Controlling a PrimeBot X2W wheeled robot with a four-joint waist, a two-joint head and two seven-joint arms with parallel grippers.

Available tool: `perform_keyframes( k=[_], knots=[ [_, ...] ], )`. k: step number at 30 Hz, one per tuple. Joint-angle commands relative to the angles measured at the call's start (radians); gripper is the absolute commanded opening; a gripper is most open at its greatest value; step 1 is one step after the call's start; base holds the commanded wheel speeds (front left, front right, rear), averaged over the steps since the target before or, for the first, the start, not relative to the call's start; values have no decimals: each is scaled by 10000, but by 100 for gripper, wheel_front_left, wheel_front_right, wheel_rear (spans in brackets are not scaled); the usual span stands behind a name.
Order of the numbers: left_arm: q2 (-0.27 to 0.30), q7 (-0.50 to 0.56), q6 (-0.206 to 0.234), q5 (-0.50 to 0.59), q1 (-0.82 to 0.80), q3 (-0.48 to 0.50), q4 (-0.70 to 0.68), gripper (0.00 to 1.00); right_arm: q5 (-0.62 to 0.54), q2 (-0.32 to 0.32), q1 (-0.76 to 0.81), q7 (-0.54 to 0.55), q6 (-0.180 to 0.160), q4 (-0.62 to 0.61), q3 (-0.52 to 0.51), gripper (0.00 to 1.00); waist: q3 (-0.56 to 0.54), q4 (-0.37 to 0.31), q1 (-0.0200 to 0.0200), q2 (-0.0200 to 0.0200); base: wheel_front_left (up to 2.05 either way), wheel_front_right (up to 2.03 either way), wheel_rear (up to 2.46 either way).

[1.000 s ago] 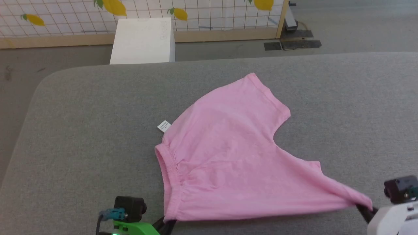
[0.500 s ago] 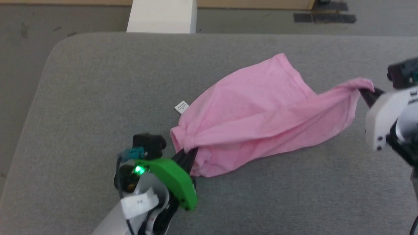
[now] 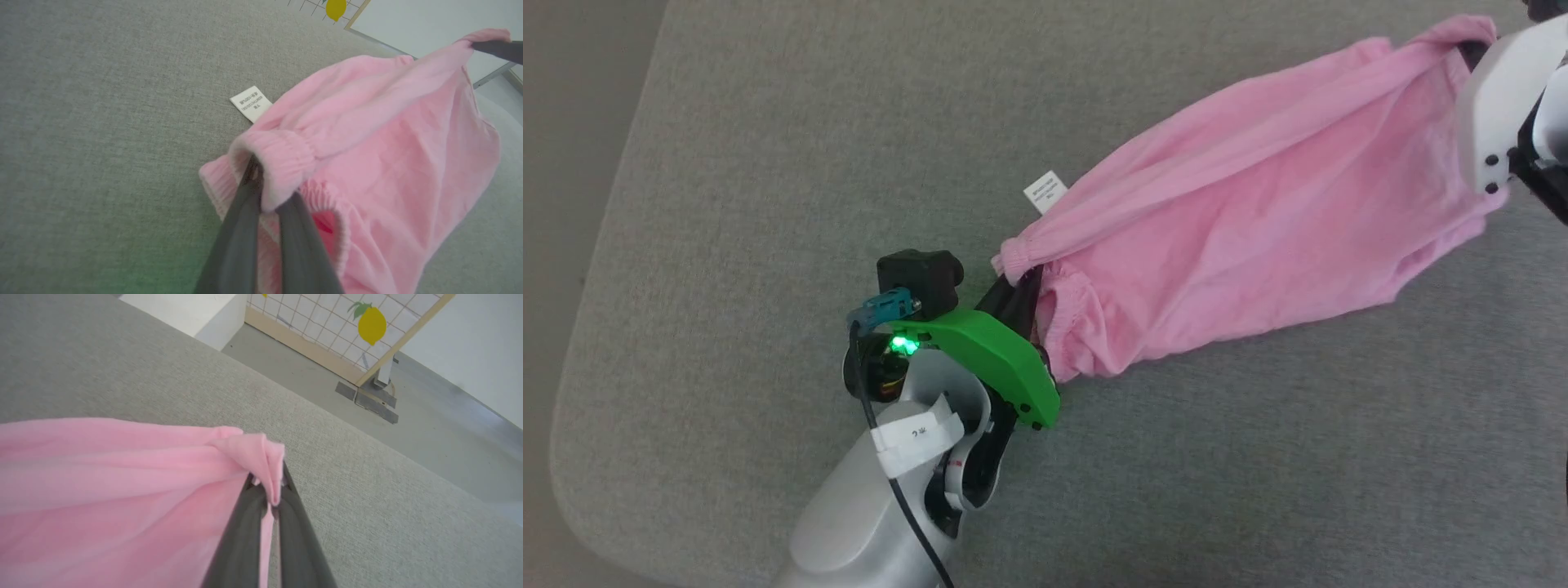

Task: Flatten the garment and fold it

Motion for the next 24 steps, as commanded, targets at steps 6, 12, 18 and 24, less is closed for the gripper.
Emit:
perform_keyframes(
  k=[6, 12, 18, 24],
  knots=[
    [-293, -445, -236, -164, -296, -78, 312, 33, -127, -38, -934, -146, -17, 1458, 431, 0, 1268, 1004, 0, 0, 0, 0, 0],
    [-330, -804, -303, -140, -276, -104, 635, 100, 67, 219, -1132, -485, -17, 2246, 519, 100, 1011, 893, 0, 0, 0, 0, 0],
    [90, -1311, -183, 149, 300, -85, 246, 100, 519, 256, -448, -1957, -17, 2027, 695, 100, -22, 589, 0, 0, 0, 0, 0],
    [602, -1271, 160, 284, 1430, -210, -417, 100, 1190, 325, 1291, -3224, -17, 1039, 209, 100, -1298, 215, 0, 0, 0, 0, 0]
  ],
)
